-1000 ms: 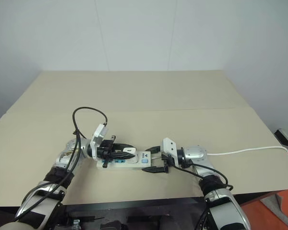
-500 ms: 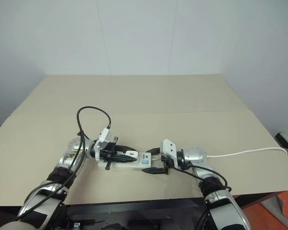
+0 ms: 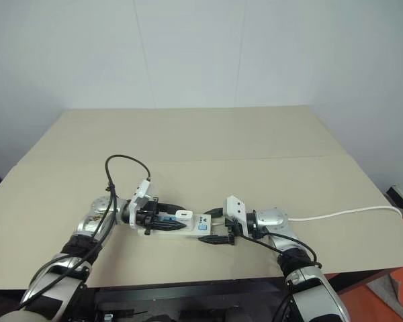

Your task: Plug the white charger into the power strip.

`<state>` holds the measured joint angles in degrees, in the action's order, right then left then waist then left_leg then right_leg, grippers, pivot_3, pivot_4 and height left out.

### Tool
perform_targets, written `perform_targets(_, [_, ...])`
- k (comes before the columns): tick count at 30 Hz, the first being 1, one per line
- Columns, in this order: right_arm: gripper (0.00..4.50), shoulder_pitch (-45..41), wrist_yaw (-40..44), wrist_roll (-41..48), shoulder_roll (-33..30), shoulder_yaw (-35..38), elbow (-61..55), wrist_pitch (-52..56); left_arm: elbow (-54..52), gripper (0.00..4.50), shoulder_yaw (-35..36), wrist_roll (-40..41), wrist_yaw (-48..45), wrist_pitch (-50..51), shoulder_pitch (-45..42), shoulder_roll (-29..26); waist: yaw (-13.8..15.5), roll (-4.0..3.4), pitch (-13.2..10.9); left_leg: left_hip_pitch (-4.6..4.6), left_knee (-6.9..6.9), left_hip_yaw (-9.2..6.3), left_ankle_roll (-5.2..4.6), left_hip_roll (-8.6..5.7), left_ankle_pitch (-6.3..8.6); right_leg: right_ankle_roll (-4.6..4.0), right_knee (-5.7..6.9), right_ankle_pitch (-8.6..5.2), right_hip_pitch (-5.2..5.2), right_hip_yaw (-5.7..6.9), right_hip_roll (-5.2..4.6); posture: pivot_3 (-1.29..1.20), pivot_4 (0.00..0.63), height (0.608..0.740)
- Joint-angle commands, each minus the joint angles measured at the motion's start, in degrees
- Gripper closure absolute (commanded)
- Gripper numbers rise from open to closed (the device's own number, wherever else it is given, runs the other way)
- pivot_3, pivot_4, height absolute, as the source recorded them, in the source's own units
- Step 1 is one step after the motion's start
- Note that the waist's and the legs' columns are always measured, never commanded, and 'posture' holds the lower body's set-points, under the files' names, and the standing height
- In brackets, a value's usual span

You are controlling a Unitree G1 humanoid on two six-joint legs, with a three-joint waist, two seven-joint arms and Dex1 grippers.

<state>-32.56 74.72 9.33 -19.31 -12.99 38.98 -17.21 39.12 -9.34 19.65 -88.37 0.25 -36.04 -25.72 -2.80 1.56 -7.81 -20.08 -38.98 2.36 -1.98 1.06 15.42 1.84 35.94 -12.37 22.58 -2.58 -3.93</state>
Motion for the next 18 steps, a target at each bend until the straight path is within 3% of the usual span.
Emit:
perform_targets(1, [1.10,0.2,-1.2,-2.2,-0.8,-0.1,1.6,-0.5,2.2,0.56,-0.9,-2.7,-1.0,0.9,2.4,-0.7,0.0,0.00,0.0,-0.01,0.00,0.00,0.00,0.00,0.00,0.00,-0.01,0.00,0.00,0.00,-0.01,0.00,0.150,0.740])
perform_targets(3, [1.10,0.2,-1.2,-2.2,-0.8,0.0,1.7,-0.6,1.7,0.05,-0.7,-2.8,-1.7,0.7,2.4,-1.3,0.0,0.00,0.0,-0.01,0.01,0.00,0.00,0.01,0.00,-0.01,-0.02,0.00,0.01,0.00,-0.01,0.00,0.150,0.740])
perform_targets(11, [1.10,-0.7,-3.9,-2.4,-0.4,0.9,2.7,-0.3,-6.2,0.05,3.3,0.3,-2.7,2.3,2.9,-5.8,-0.1,0.02,0.0,-0.15,0.05,0.00,0.00,0.07,0.00,-0.11,-0.03,0.04,0.21,-0.01,-0.02,0.00,0.150,0.740])
perform_targets(14, [0.06,-1.2,-1.9,-0.8,-1.1,1.6,2.0,0.8,-11.0,0.00,4.0,2.6,-4.1,3.5,4.1,-9.5,0.0,0.08,-0.2,-0.40,0.04,0.02,0.01,0.08,-0.01,-0.21,0.01,0.08,0.51,-0.01,-0.05,0.00,0.150,0.740])
perform_targets(18, [0.02,0.2,-0.8,0.2,-4.2,2.5,-5.1,-0.8,-14.8,0.00,7.4,3.0,-3.7,4.5,6.3,-14.0,0.5,0.14,-0.2,-1.19,0.02,0.01,0.01,0.00,-0.02,-0.37,0.01,0.20,1.28,0.06,-0.18,0.00,0.150,0.740])
